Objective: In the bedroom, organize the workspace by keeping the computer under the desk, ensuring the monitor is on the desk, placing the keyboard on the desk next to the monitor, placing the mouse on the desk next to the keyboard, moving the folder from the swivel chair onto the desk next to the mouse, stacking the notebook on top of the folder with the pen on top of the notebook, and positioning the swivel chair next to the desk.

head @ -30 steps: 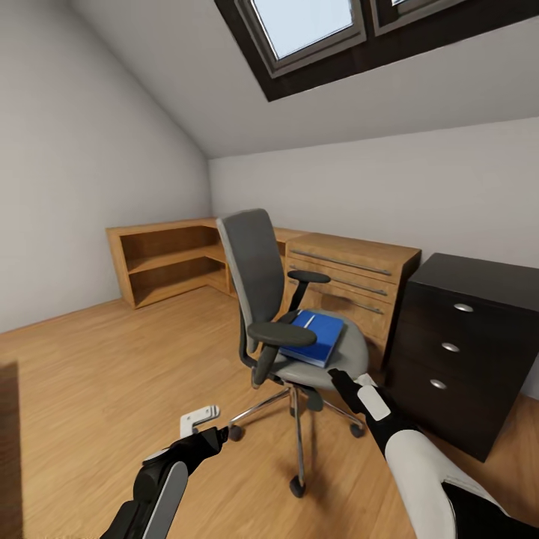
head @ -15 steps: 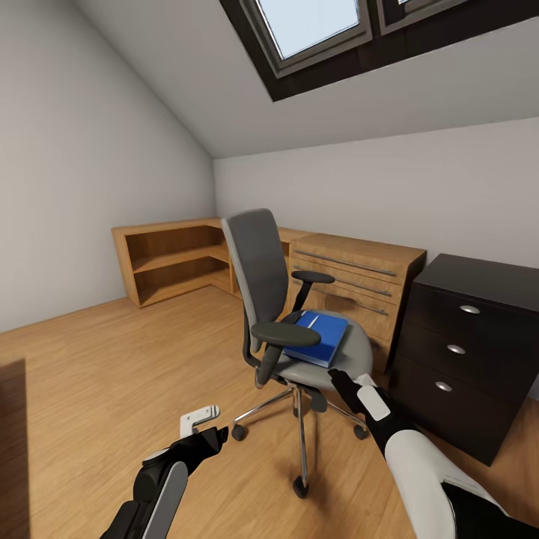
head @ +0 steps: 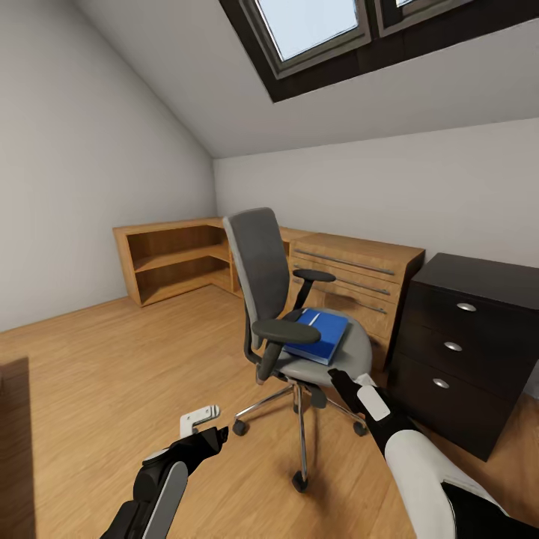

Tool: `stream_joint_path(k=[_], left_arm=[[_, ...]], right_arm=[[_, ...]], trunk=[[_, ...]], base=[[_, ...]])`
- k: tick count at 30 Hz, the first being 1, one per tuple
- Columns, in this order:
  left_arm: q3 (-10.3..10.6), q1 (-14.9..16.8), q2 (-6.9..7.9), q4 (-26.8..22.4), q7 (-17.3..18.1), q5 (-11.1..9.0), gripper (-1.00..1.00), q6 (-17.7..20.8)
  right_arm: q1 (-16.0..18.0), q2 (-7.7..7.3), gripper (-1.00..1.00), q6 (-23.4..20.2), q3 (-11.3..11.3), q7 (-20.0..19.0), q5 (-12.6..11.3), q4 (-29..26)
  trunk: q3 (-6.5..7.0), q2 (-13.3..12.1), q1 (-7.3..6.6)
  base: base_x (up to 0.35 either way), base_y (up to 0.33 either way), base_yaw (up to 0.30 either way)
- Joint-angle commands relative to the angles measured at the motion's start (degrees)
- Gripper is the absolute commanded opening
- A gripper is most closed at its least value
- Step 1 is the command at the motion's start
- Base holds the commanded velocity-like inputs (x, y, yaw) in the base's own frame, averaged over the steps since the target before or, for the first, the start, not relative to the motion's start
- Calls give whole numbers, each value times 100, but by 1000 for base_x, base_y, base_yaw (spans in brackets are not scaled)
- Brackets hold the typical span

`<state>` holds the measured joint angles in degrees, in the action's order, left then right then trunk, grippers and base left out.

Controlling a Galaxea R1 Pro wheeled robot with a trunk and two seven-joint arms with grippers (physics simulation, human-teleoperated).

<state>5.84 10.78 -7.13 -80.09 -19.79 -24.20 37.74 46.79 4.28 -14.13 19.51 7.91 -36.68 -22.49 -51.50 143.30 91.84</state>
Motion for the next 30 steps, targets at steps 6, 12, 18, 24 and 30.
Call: stream_joint_path(k=[6,12,18,24,30], left_arm=[[5,3,1,-7,-60,-59,100,5],[5,3,1,-7,-61,-59,100,5],[5,3,1,-7,-61,-66,100,5],[5,3,-3,-7,-68,-60,100,-8],[4,-2,-30,-29,-69,-53,100,-17]], right_arm=[[-3,47,100,-29,0,48,-41,316],[-3,55,100,-31,0,45,-41,317],[-3,56,100,-32,0,44,-41,322],[-3,56,100,-29,0,50,-41,323],[-3,89,100,-25,0,51,-22,-19]], trunk=[[-7,2,-1],[-7,2,-1],[-7,2,-1],[-7,2,-1],[-7,2,-2]], base=[[-3,0,158],[0,0,177],[0,0,24],[94,0,1],[139,0,0]])
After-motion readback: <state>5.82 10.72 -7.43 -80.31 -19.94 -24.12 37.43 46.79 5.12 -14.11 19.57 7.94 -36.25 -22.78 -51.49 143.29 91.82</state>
